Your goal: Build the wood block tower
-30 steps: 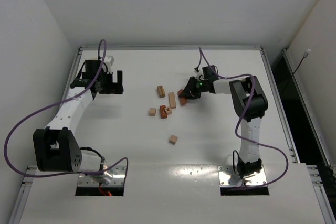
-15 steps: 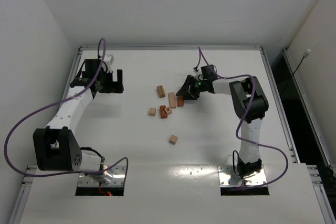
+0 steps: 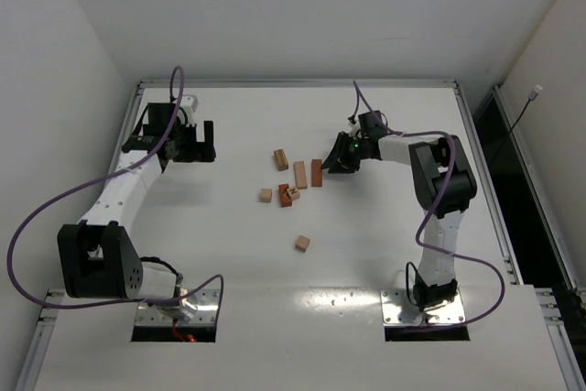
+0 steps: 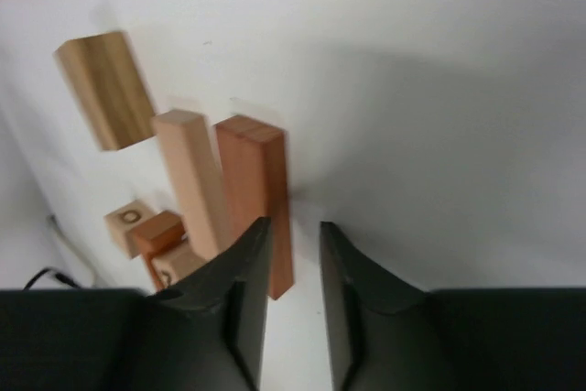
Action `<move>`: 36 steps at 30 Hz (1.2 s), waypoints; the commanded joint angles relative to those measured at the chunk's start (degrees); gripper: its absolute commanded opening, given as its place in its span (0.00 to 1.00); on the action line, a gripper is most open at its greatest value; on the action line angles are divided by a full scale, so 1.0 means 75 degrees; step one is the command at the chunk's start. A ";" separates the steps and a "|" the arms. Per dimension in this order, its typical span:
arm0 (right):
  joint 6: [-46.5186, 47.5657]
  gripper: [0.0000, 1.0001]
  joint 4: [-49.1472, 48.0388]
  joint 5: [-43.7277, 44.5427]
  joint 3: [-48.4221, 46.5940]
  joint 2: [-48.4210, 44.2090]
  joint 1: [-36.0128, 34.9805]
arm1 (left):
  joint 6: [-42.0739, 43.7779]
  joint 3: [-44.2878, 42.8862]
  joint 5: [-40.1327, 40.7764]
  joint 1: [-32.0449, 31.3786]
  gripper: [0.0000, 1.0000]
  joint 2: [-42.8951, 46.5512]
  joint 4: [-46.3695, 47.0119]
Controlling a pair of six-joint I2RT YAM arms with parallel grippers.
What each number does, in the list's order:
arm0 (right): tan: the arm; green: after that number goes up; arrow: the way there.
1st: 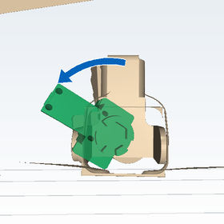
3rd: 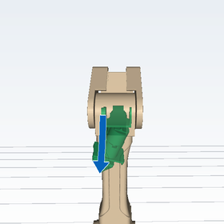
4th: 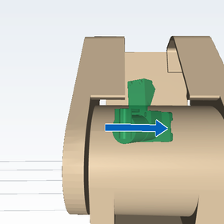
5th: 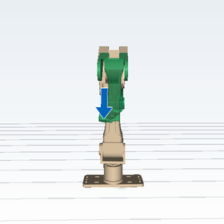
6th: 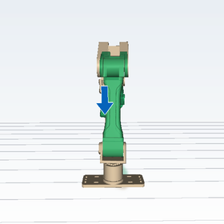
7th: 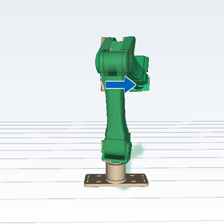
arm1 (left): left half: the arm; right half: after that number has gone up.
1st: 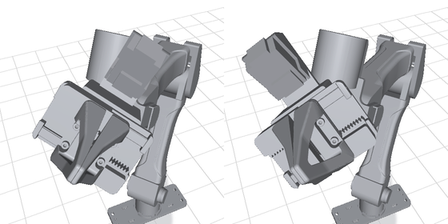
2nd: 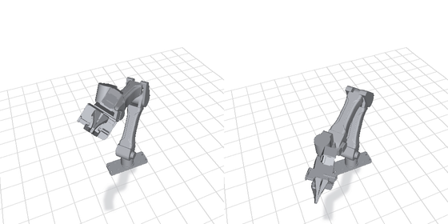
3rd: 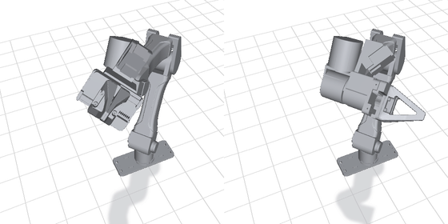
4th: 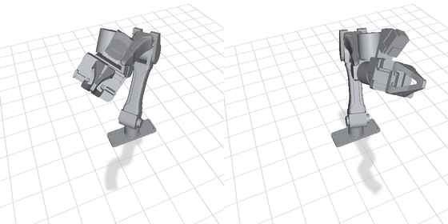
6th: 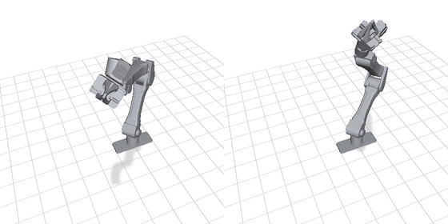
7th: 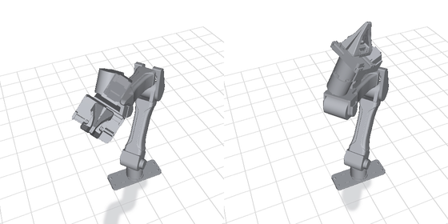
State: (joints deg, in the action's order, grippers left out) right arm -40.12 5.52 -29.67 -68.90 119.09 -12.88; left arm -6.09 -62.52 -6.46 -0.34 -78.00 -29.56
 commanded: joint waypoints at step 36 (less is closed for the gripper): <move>0.1119 0.00 0.1596 0.1496 -0.1172 0.0446 -0.0578 | -0.0067 -0.0090 -0.0170 0.0045 0.99 -0.0030 0.0168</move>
State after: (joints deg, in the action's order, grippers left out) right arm -30.46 16.34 -17.28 -76.29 120.51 -16.21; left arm -6.11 -62.52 -6.74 -0.34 -78.00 -29.47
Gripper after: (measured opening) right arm 0.000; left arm 0.993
